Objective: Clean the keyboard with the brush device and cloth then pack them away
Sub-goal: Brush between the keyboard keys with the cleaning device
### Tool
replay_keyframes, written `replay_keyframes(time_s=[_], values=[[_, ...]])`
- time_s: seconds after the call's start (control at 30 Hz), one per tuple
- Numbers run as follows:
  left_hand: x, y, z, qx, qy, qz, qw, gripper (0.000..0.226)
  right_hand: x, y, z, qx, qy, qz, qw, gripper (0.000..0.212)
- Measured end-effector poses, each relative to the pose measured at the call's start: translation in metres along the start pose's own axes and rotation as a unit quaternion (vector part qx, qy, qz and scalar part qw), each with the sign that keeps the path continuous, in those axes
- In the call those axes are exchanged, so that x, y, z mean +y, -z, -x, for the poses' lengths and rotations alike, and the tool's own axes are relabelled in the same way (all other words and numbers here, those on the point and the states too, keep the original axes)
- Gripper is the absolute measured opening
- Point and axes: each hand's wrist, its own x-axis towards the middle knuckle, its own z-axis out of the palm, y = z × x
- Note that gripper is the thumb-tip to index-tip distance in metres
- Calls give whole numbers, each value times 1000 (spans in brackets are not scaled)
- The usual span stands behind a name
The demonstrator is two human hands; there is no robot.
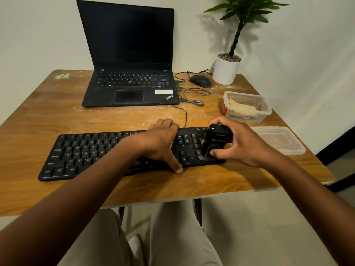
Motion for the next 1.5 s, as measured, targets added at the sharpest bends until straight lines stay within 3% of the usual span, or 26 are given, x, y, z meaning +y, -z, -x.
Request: replay_keyframes(time_s=[0.1,0.2,0.27,0.37,0.57,0.67,0.77,0.87,1.07,1.2,1.37,1.5], values=[[-1,0,-1,0,1,-3,1000,134,7,23,6,-16,-23,53,998,58],[-1,-1,-1,2,2,-3,1000,135,3,32,7,20,-22,97,995,60],[-1,-1,-1,2,2,-3,1000,136,-2,23,4,52,-10,58,997,58],[-1,-1,-1,2,3,-3,1000,138,-9,-2,0,37,16,-1,999,57],[-2,0,-2,4,4,3,1000,136,9,15,7,11,-13,45,999,58],[-1,1,-2,4,9,4,1000,137,14,31,10,37,-33,97,994,60],[0,2,-1,-1,13,9,1000,137,9,23,9,91,-29,48,994,60],[1,3,0,-1,16,6,1000,137,-4,-7,5,70,-3,2,998,59],[3,3,2,-4,18,5,1000,135,8,13,12,37,-18,55,998,58],[2,3,2,-2,17,16,1000,136,13,34,11,76,-40,85,993,59],[1,2,1,-1,17,19,1000,136,-6,11,-33,143,12,25,989,58],[0,2,-1,0,19,20,1000,134,-10,-16,-53,108,22,33,993,58]])
